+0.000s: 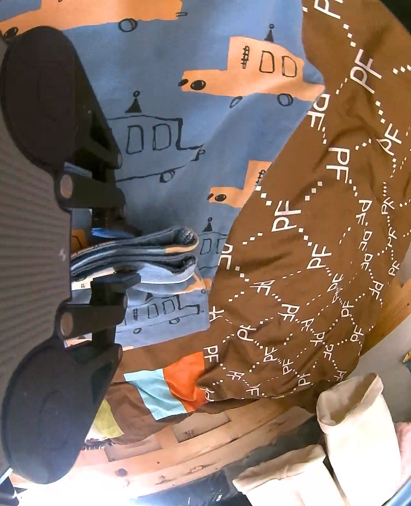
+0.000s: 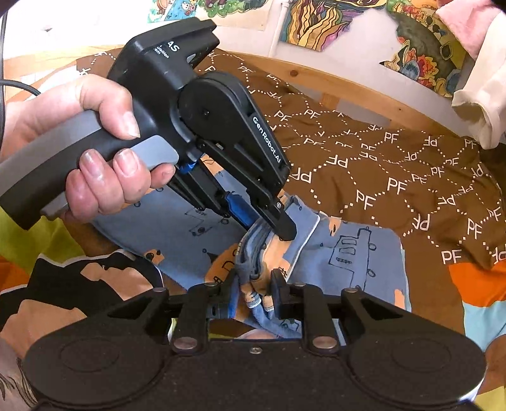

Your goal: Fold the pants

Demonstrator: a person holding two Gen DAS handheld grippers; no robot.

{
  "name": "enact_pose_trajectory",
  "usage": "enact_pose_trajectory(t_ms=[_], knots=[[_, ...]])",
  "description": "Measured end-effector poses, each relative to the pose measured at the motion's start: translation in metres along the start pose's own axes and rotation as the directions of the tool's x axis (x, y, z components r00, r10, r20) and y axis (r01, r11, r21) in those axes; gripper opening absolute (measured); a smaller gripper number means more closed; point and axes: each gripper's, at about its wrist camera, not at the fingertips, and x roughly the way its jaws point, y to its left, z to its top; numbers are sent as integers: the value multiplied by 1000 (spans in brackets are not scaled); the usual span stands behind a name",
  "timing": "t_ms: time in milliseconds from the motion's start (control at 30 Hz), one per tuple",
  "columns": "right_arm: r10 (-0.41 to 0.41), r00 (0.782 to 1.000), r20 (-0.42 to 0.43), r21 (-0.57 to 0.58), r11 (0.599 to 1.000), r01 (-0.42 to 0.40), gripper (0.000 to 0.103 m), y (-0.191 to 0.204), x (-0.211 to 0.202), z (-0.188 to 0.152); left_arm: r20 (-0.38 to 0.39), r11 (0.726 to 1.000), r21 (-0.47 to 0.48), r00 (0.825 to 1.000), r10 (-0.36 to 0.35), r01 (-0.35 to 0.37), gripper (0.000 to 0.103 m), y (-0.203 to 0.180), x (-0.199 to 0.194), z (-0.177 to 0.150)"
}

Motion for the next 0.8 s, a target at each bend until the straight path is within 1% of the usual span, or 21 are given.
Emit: enact_pose_trajectory(t_ms=[133,333,500,600,667,800], knots=[[-4,1000,-7,2,1000,4,30,0,0,0,-1,1000,1,1000,2,-2,26,0,0,0],[-9,1000,-8,17,1000,10,35,-2,-1,0,-3,1000,-15,1000,-3,3,26,2,-1,0],[-5,1000,-10,23,1000,5,34,-2,2,-1,-6,1000,-15,1000,-3,3,24,2,-2,0],[-4,1000,-12,28,1000,4,34,-2,3,-1,-7,1000,-17,1000,2,-2,22,2,-1,0],[-3,1000,-13,31,1000,4,34,-2,3,-1,-7,1000,-15,1000,7,-7,18,1,-1,0],[-3,1000,-10,26,1000,4,29,-2,3,0,1,1000,-11,1000,15,-15,13,-1,-2,-1]])
